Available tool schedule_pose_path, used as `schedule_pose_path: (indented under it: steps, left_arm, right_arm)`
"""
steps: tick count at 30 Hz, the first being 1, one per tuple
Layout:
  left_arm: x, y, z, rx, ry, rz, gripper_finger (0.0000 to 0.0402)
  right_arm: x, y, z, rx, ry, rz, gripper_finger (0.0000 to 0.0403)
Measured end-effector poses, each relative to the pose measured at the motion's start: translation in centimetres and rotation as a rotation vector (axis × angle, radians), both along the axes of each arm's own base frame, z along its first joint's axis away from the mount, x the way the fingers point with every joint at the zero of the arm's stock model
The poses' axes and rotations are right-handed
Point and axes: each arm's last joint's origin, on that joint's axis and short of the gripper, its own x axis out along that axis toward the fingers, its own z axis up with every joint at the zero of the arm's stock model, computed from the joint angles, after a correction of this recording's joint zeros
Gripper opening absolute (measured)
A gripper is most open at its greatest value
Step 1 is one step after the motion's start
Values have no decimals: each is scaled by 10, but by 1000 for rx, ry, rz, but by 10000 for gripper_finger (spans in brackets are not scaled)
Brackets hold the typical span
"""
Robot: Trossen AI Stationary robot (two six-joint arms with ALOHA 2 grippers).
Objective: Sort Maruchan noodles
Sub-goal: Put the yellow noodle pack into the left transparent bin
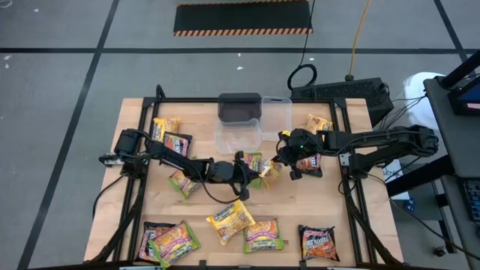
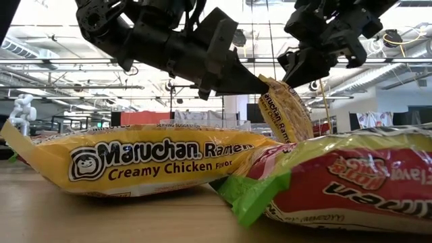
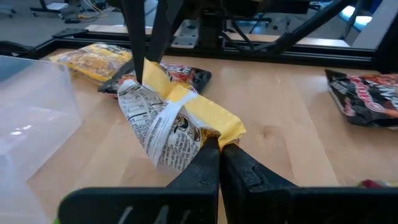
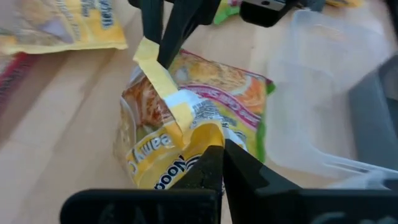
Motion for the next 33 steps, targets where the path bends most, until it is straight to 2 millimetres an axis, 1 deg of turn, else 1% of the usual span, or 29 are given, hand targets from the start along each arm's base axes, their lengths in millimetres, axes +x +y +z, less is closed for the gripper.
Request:
schedule_pose_path:
  steps: [2,9,19,25,33]
  left_arm:
    - [0,4,4,0,-13,15,1]
    - [-4,21,33,28,-100,64,0]
    - [-13,35,66,90,-162,86,0]
    - [-16,42,75,118,-178,100,0]
    - [-17,52,73,123,-160,135,0]
  right_arm:
    - [0,-1,0,-12,-2,-13,0]
    - [-1,0,1,-3,9,-4,0]
    - [5,0,27,-26,-89,13,0]
    - [8,-3,37,-39,-125,10,0]
    - [9,-10,43,-70,-151,2,0]
